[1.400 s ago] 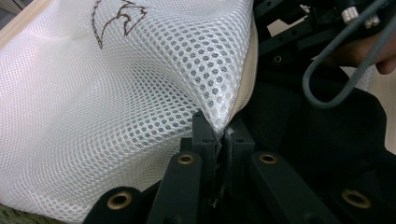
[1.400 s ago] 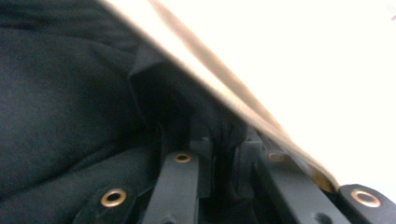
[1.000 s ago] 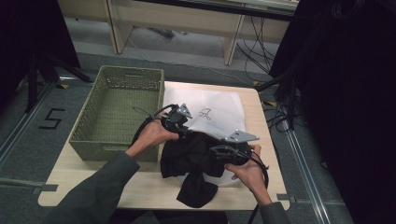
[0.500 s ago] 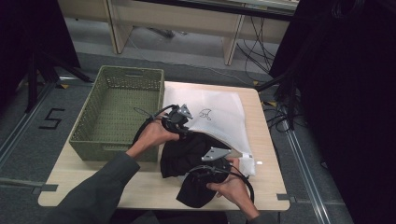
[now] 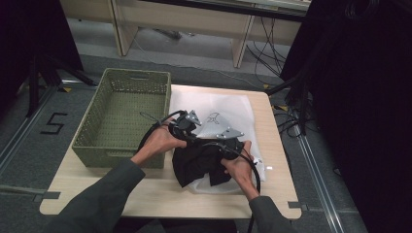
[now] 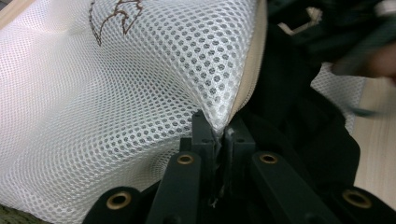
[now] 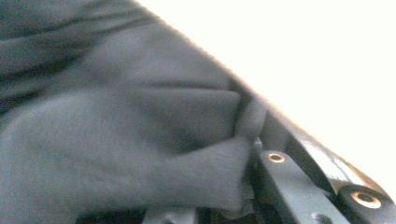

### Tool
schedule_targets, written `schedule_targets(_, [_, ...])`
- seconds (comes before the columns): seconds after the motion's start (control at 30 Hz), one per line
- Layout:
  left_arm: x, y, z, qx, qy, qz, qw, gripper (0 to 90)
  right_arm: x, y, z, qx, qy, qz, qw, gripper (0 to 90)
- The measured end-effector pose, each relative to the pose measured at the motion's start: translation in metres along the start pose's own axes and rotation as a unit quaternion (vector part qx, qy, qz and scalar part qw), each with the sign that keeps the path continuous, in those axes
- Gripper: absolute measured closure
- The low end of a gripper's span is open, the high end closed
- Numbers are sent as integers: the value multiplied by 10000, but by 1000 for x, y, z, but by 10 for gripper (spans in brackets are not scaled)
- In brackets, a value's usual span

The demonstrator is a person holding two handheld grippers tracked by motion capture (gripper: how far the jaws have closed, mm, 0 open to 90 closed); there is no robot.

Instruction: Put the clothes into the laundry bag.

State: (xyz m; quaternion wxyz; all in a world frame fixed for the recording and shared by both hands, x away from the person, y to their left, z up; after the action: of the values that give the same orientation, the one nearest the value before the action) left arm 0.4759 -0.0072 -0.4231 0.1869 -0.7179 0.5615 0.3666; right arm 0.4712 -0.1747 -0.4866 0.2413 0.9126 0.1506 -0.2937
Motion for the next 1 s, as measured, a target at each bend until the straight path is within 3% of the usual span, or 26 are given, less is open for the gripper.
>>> schedule_targets(0.07, [-1, -2, 0, 74, -67, 4, 10000, 849, 11, 2, 1, -53, -108, 140, 9998, 825])
schedule_targets(0.1, [0, -2, -1, -46, 39, 1, 10000, 848, 14, 0, 3, -101, -198, 90, 9997, 818])
schedule_targets(0.2, [0, -5, -1, -102, 33, -1, 9999, 847, 14, -3, 3, -142, -231, 75, 9996, 735])
schedule_targets(0.27, [-2, -7, -1, -77, -15, 15, 10000, 846, 3, -4, 3, 54, -342, -196, 9992, 621])
schedule_targets(0.37, [-3, -8, -1, -137, -4, 13, 9999, 843, -21, 0, 6, 83, -282, -400, 9988, 483])
schedule_targets(0.5, [-5, -12, -1, -153, 2, -9, 9999, 841, -60, 4, 8, 281, -23, -721, 9970, 396])
schedule_targets(0.53, [-4, -11, -1, -175, 2, 6, 9998, 841, -67, 5, 7, 310, 224, -799, 9961, 396])
schedule_targets(0.57, [-3, -11, -1, -178, 11, 2, 9998, 841, -77, 1, 6, 510, 383, -933, 9936, 389])
schedule_targets(0.63, [-2, -10, -3, -291, 117, -25, 9995, 841, -86, -4, 5, 519, 438, -1169, 9908, 373])
schedule_targets(0.67, [-3, -11, -3, -170, -19, -11, 9999, 840, -88, -9, 4, 478, 504, -1270, 9895, 370])
schedule_targets(0.77, [-3, -10, -3, -179, -11, -23, 9998, 839, -88, -33, 2, 339, 428, -1521, 9868, 348])
schedule_targets(0.8, [-2, -10, -3, -170, -19, -28, 9998, 839, -86, -40, 2, 120, 432, -1604, 9860, 344])
schedule_targets(0.87, [-2, -10, -3, -175, -22, -14, 9998, 838, -81, -56, 2, -1, 405, -1787, 9831, 346])
schedule_targets(1.0, [-2, -9, -3, -212, -18, -5, 9998, 838, -64, -81, 0, -215, 321, -1774, 9834, 322])
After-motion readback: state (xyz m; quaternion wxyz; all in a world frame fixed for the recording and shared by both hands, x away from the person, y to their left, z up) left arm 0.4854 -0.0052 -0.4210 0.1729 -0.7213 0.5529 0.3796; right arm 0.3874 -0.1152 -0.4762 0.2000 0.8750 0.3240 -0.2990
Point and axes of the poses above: each handheld gripper's, and its own axes: x roughly forward along the jaws, z roughly out of its underside, y roughly to its right, the point moved 4 cm from there along x, roughly forward along the jaws, and after that the axes turned 13 degrees about z, right-handed, at the moved point
